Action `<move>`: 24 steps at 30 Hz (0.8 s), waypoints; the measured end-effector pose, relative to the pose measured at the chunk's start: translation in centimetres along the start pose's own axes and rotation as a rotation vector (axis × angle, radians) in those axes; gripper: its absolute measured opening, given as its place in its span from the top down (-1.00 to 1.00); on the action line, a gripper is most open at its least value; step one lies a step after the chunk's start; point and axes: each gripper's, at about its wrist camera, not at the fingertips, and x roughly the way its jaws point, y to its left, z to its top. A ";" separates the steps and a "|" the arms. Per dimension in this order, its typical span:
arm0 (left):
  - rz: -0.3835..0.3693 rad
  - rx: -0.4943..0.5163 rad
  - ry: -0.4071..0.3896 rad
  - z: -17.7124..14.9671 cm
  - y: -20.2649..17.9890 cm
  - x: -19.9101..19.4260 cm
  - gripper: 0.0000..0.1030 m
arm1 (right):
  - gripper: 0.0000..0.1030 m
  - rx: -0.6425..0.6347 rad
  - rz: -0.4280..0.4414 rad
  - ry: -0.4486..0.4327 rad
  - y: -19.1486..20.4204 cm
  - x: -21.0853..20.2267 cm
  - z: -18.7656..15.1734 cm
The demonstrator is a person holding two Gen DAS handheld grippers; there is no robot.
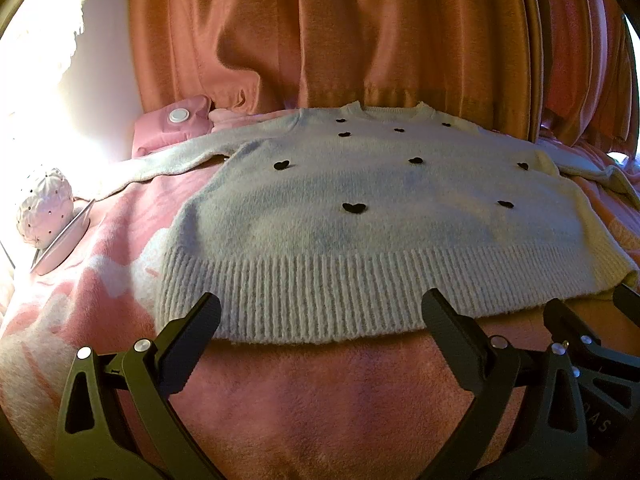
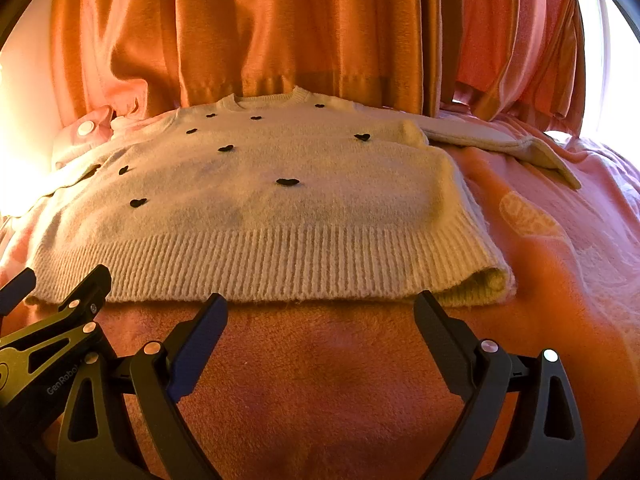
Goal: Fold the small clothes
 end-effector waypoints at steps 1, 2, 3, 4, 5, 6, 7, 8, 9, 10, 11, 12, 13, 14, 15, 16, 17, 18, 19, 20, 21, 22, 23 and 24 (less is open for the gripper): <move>0.000 0.000 0.000 0.0 0.0 0.0 -0.91 | -0.79 0.000 0.000 0.000 0.0 0.0 0.0; 0.000 0.001 0.000 0.0 0.0 0.0 -0.91 | -0.79 -0.001 0.001 0.002 0.0 0.1 0.0; -0.001 0.000 0.001 0.0 0.0 0.0 -0.91 | -0.79 0.001 0.000 0.002 0.1 0.0 0.1; -0.001 0.000 0.001 0.0 0.0 0.0 -0.91 | -0.79 0.001 0.000 0.002 0.1 0.0 0.0; -0.001 -0.001 0.001 0.0 0.0 0.0 -0.91 | -0.79 0.001 0.000 0.003 0.1 0.0 0.1; -0.002 -0.002 0.003 -0.1 0.0 0.0 -0.91 | -0.79 0.001 0.000 0.002 0.1 0.0 0.1; -0.002 -0.003 0.003 -0.1 0.0 0.0 -0.91 | -0.79 0.001 -0.001 0.001 0.2 0.0 0.1; -0.002 -0.003 0.003 -0.1 0.0 0.0 -0.91 | -0.79 0.000 -0.001 0.002 0.2 0.0 0.1; -0.002 -0.003 0.002 -0.1 0.0 0.0 -0.91 | -0.79 0.002 0.000 0.002 0.1 0.0 0.0; -0.001 -0.002 0.000 -0.1 0.0 0.0 -0.91 | -0.79 0.003 0.001 0.003 0.1 0.0 0.0; 0.000 -0.001 -0.001 -0.2 0.0 0.0 -0.91 | -0.79 0.001 0.000 0.003 0.2 0.0 0.1; -0.002 -0.003 0.003 -0.1 0.1 0.0 -0.91 | -0.79 0.000 -0.001 0.002 0.2 0.0 0.1; -0.004 -0.005 0.005 -0.1 0.1 0.0 -0.91 | -0.79 0.000 -0.001 0.002 0.2 0.0 0.0; -0.003 -0.004 0.003 -0.1 0.1 0.0 -0.91 | -0.79 0.001 0.000 0.003 0.2 0.0 0.1; -0.003 -0.004 0.003 -0.1 0.0 0.0 -0.91 | -0.79 0.000 0.000 0.003 0.1 0.0 0.0; -0.003 -0.004 0.002 -0.1 0.1 0.0 -0.91 | -0.79 0.000 -0.001 0.002 0.2 0.0 0.1; -0.003 -0.005 0.002 -0.1 0.1 0.0 -0.91 | -0.79 0.000 -0.001 0.001 0.2 0.0 0.1; -0.003 -0.004 0.002 -0.1 0.1 0.0 -0.91 | -0.79 0.000 -0.002 0.000 0.2 0.0 0.1; -0.003 -0.003 0.003 -0.1 0.1 0.0 -0.91 | -0.79 -0.001 -0.002 0.001 0.2 0.0 0.1; -0.003 -0.004 0.005 0.0 0.1 0.1 -0.91 | -0.79 -0.003 -0.003 0.001 0.1 0.0 0.0; -0.004 -0.005 0.005 -0.1 0.1 0.0 -0.91 | -0.79 0.000 -0.001 0.003 0.1 0.0 0.1; -0.002 -0.004 0.004 -0.1 0.1 0.0 -0.91 | -0.79 0.000 -0.001 0.003 0.1 0.0 0.1; -0.002 -0.003 0.003 -0.1 0.1 0.0 -0.91 | -0.79 0.000 -0.001 0.003 0.1 0.0 0.1; -0.002 -0.004 0.003 -0.1 0.1 0.0 -0.90 | -0.79 0.000 -0.001 0.003 0.1 0.0 0.1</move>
